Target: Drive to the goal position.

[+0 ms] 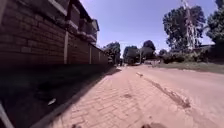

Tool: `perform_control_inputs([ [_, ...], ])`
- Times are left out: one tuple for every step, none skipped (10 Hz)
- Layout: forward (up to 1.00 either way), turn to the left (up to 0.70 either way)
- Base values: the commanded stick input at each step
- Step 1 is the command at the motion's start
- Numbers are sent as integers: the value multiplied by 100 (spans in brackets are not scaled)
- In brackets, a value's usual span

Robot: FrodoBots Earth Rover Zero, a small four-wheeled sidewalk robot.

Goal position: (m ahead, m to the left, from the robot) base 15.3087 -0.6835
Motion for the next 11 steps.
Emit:
perform_control_inputs([
  [30, 0],
  [30, 0],
  [30, 0],
  [30, 0],
  [30, 0],
  [30, 0],
  [30, 0],
  [30, 0],
  [30, 0],
  [30, 0],
  [30, 0],
])
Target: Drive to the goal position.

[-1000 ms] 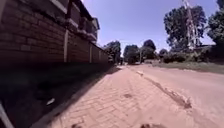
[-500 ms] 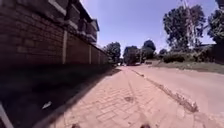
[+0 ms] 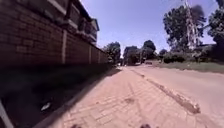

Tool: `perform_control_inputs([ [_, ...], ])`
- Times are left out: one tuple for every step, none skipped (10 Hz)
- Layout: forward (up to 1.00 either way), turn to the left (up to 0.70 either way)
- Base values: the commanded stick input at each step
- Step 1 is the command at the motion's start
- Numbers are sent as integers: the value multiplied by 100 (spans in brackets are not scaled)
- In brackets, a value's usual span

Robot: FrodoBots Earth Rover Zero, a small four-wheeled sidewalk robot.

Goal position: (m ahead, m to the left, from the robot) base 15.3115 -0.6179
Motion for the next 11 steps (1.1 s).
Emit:
perform_control_inputs([
  [30, 0],
  [30, 0],
  [30, 0],
  [30, 0],
  [30, 0],
  [30, 0],
  [30, 0],
  [30, 0],
  [30, 0],
  [30, 0],
  [30, 0],
])
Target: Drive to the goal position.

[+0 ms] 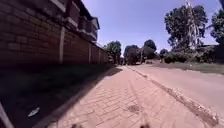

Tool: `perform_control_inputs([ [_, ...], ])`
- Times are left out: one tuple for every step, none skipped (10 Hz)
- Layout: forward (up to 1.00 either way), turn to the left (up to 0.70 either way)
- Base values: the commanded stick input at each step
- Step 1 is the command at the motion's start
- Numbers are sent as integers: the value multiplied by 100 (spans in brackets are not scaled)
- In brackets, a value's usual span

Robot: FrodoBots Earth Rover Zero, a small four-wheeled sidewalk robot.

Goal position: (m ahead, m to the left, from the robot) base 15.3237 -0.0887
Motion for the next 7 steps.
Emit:
perform_control_inputs([
  [30, 0],
  [30, 0],
  [30, 0],
  [30, 0],
  [30, -12],
  [30, -27],
  [30, -42],
])
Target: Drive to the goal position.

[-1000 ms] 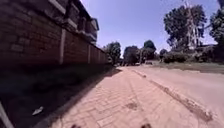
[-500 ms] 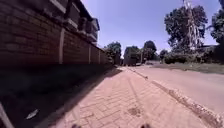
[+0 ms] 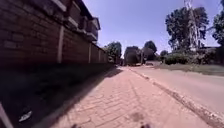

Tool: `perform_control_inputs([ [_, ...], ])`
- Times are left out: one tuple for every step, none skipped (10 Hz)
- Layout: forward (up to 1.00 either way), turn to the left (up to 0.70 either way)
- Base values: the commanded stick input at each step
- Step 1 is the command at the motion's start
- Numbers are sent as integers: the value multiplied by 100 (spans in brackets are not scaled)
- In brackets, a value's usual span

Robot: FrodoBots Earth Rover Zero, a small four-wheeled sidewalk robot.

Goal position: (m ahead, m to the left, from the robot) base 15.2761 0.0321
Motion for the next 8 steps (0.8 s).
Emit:
perform_control_inputs([
  [30, -57],
  [30, -71],
  [30, -62],
  [30, -45],
  [30, -27],
  [30, -10],
  [30, 0],
  [30, 0],
])
